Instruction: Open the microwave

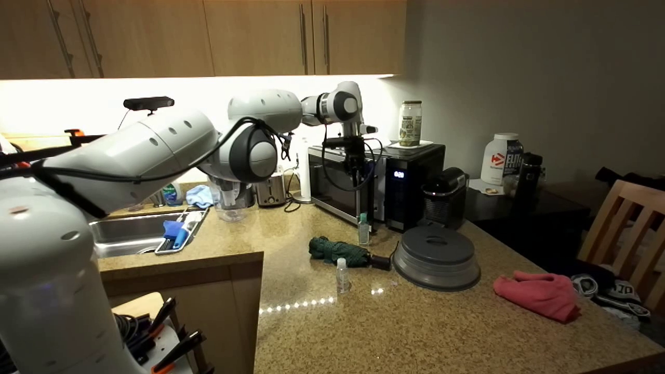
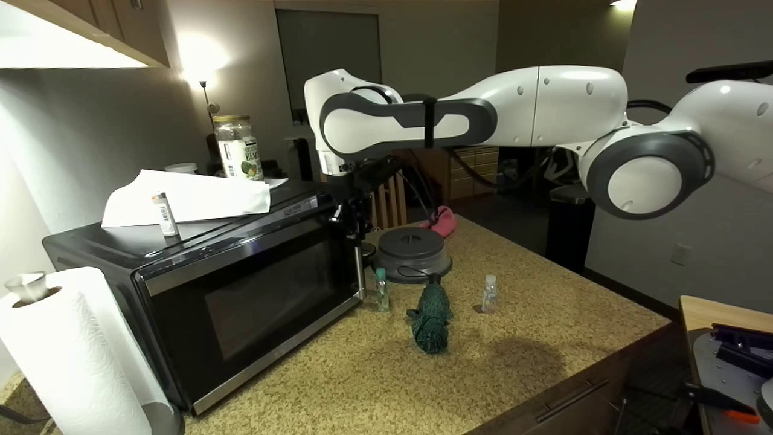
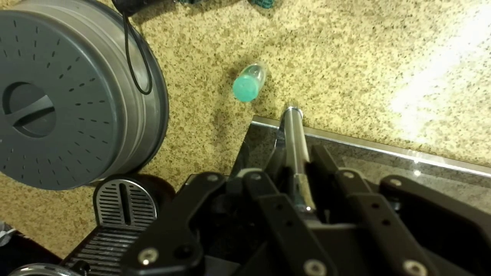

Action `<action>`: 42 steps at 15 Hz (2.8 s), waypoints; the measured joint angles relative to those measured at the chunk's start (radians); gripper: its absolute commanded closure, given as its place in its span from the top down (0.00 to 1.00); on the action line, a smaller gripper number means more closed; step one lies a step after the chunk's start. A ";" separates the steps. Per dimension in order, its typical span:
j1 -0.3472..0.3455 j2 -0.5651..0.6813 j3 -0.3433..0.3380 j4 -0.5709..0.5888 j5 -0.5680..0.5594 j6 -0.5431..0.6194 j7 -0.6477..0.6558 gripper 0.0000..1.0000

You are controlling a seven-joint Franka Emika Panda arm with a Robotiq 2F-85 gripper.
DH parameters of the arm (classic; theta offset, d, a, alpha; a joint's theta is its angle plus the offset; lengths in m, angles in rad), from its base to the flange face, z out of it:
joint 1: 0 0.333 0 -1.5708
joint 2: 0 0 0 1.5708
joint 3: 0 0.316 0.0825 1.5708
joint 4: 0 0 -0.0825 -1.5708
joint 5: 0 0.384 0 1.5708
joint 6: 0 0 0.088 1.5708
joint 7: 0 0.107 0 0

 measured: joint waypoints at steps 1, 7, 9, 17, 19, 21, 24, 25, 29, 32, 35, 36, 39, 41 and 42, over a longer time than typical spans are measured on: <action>0.004 0.000 -0.006 0.000 -0.001 0.000 0.010 0.09; 0.014 0.003 -0.024 0.000 -0.002 0.008 0.062 0.09; 0.016 0.004 -0.030 0.000 -0.002 0.017 0.067 0.10; 0.023 0.008 -0.045 0.000 -0.003 0.032 0.087 0.09; 0.024 0.007 -0.043 0.001 -0.003 0.021 0.087 0.09; 0.024 0.007 -0.038 0.007 -0.001 -0.006 0.087 0.09; 0.024 0.007 -0.022 0.019 0.001 -0.065 0.087 0.09; 0.024 0.007 -0.015 0.023 0.001 -0.089 0.087 0.09; 0.024 0.003 0.006 0.029 0.002 -0.147 0.087 0.48; 0.042 0.003 0.017 0.023 0.002 -0.223 0.052 0.42; 0.069 0.003 0.017 0.022 -0.002 -0.301 0.012 0.59; 0.071 0.003 0.017 0.022 -0.002 -0.303 0.008 0.59; 0.070 0.003 0.018 0.022 -0.002 -0.303 -0.001 0.59; 0.070 0.003 0.018 0.023 -0.002 -0.303 -0.001 0.59; 0.070 0.003 0.018 0.023 -0.002 -0.303 -0.001 0.59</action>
